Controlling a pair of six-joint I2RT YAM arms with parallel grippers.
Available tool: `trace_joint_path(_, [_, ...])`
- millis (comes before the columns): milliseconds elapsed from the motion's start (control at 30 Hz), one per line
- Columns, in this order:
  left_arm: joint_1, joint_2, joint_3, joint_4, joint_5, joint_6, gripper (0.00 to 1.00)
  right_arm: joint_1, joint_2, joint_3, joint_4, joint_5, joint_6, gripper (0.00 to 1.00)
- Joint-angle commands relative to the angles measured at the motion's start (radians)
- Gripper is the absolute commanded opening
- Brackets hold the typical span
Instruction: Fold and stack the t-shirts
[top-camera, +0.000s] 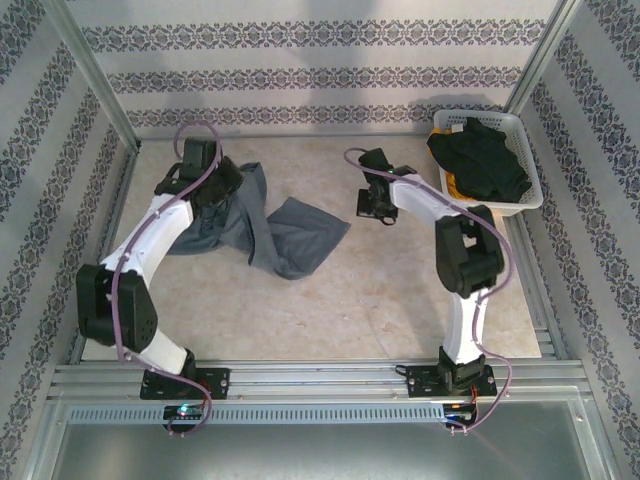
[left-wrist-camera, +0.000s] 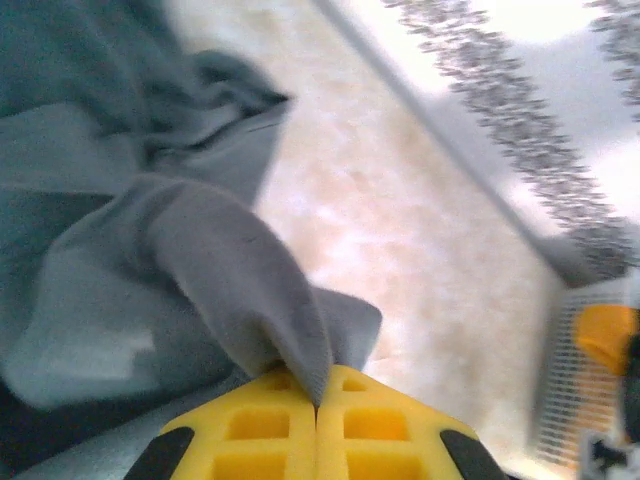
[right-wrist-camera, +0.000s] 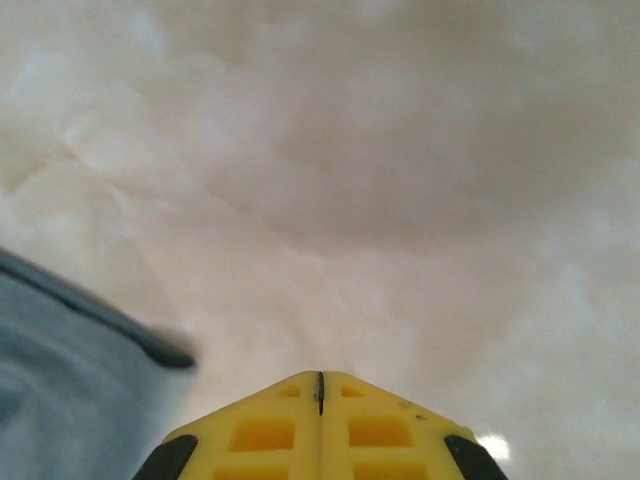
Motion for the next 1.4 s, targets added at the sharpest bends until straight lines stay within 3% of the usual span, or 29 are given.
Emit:
trace_joint_path(0, [-0.044,0.089,0.190,0.075,0.130,-0.013,0.00,-0.016,-0.103,-0.083,0.055,-0.050,0.017,0.05])
trace_joint_path(100, [-0.079,0.148,0.291,0.095,0.142,-0.034,0.00,0.024,-0.098,-0.053,0.052,-0.072,-0.025,0.38])
trace_joint_path(167, [-0.099,0.209,0.397,0.099,0.172,-0.053,0.00,0.023,-0.119,-0.087,0.101,-0.142,0.038,0.51])
trace_joint_path(333, [-0.153,0.426,0.758,0.079,0.253,-0.080,0.00,-0.001,-0.240,-0.211,0.323,-0.272,0.237,0.63])
trace_joint_path(433, [-0.190,0.568,1.019,-0.007,0.275,-0.084,0.00,0.006,-0.285,-0.223,0.441,-0.315,0.166,0.70])
trace_joint_path(500, [-0.214,0.649,1.176,-0.063,0.278,-0.089,0.00,0.027,-0.276,-0.185,0.429,-0.331,0.065,0.76])
trace_joint_path(567, [-0.226,0.687,1.233,-0.070,0.276,-0.103,0.00,0.054,-0.261,-0.180,0.422,-0.320,-0.038,0.78])
trace_joint_path(667, [-0.233,0.694,1.231,-0.052,0.271,-0.123,0.00,0.088,-0.234,-0.204,0.425,-0.208,-0.161,0.80])
trace_joint_path(767, [-0.237,0.688,1.231,-0.051,0.272,-0.126,0.00,0.089,-0.181,-0.177,0.397,-0.105,-0.198,0.82])
trace_joint_path(900, [-0.237,0.671,1.231,-0.072,0.284,-0.122,0.00,0.106,-0.090,-0.064,0.276,0.162,-0.233,0.82])
trace_joint_path(1000, [-0.237,0.645,1.224,-0.109,0.286,-0.101,0.00,0.085,-0.075,-0.074,0.298,0.258,-0.228,0.82])
trace_joint_path(1167, [-0.237,0.595,1.203,-0.162,0.274,-0.067,0.00,0.036,-0.102,-0.186,0.405,0.199,-0.271,0.83])
trace_joint_path(1367, [-0.237,0.555,1.175,-0.180,0.277,-0.055,0.00,0.000,0.008,-0.151,0.466,-0.156,-0.301,0.75])
